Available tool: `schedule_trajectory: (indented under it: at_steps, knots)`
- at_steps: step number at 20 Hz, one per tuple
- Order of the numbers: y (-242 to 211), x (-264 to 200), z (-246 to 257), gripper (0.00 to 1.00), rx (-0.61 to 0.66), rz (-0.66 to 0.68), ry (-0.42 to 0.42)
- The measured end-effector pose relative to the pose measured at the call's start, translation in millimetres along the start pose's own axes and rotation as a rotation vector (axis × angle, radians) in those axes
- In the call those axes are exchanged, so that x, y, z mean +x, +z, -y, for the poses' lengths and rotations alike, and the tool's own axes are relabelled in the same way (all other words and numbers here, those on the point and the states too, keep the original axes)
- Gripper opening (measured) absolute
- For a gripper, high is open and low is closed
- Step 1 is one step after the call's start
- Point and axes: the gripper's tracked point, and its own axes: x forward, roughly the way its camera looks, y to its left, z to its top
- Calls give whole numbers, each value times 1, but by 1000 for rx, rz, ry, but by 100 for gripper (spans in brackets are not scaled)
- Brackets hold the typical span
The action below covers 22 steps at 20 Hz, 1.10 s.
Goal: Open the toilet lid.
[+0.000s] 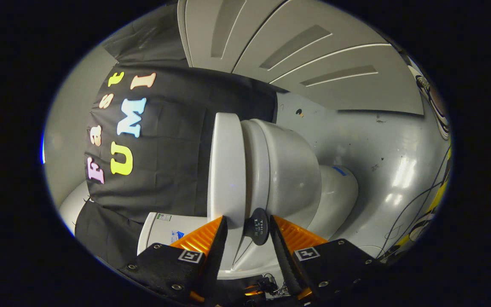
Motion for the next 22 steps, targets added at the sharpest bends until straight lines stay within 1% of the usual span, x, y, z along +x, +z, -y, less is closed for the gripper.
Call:
schedule_trajectory:
  at_steps: [1, 2, 3, 4, 5, 6, 9, 12, 18, 22]
  knots:
    - [2, 0, -2, 54, 2, 2, 13]
    - [3, 0, 0, 45, -5, 7, 8]
    - [3, 3, 4, 42, -12, 5, -1]
    - [3, 2, 7, 32, -15, -1, -10]
    - [3, 1, 3, 26, -20, -4, 4]
    - [4, 3, 2, 14, -49, -10, 6]
    - [4, 0, 0, 9, -145, -21, -21]
    - [3, 0, 0, 1, -131, -15, -38]
    - [0, -3, -3, 0, -156, -11, -80]
    - [0, -6, -8, 0, -222, 6, -87]
